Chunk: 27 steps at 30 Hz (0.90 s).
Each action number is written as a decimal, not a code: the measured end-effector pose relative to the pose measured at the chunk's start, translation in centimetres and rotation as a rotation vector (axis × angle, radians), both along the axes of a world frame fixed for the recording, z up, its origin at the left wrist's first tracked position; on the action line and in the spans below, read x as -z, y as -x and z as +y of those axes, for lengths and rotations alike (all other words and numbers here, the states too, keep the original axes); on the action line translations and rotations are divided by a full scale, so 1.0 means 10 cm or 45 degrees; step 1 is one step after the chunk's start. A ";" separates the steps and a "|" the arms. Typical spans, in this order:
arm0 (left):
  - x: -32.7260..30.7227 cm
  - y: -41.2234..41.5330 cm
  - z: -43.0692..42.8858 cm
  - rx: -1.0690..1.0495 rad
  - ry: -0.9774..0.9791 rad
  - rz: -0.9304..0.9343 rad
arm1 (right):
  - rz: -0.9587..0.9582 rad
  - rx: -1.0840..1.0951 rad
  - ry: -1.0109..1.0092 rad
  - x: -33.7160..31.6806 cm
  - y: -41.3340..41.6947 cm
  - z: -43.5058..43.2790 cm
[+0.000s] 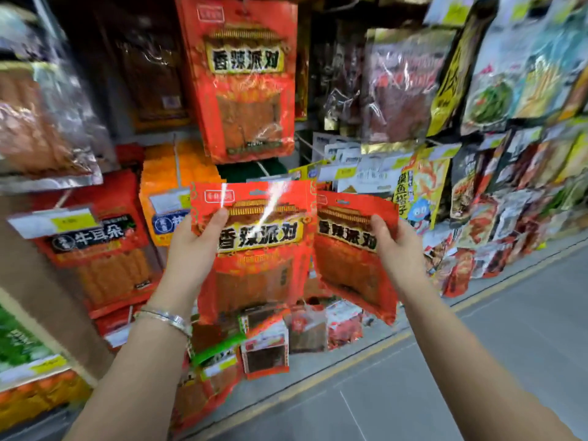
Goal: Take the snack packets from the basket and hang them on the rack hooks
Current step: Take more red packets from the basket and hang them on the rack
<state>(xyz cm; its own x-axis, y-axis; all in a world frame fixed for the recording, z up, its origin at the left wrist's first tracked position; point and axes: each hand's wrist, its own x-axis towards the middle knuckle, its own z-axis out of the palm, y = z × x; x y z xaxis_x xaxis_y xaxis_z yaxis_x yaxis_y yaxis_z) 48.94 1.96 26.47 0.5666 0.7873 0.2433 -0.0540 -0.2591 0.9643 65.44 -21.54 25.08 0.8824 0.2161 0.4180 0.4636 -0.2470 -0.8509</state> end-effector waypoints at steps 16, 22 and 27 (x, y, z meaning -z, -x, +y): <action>-1.09 -0.36 0.76 -0.339 -0.005 -0.512 | -0.044 -0.548 -0.407 -1.64 -1.11 1.48; -1.26 -0.33 0.88 -0.384 0.078 -0.543 | 0.063 -0.786 -0.572 -2.11 -1.14 2.01; -1.30 -0.39 0.89 -0.382 0.084 -0.512 | 0.233 -0.874 -0.625 -2.25 -1.25 2.23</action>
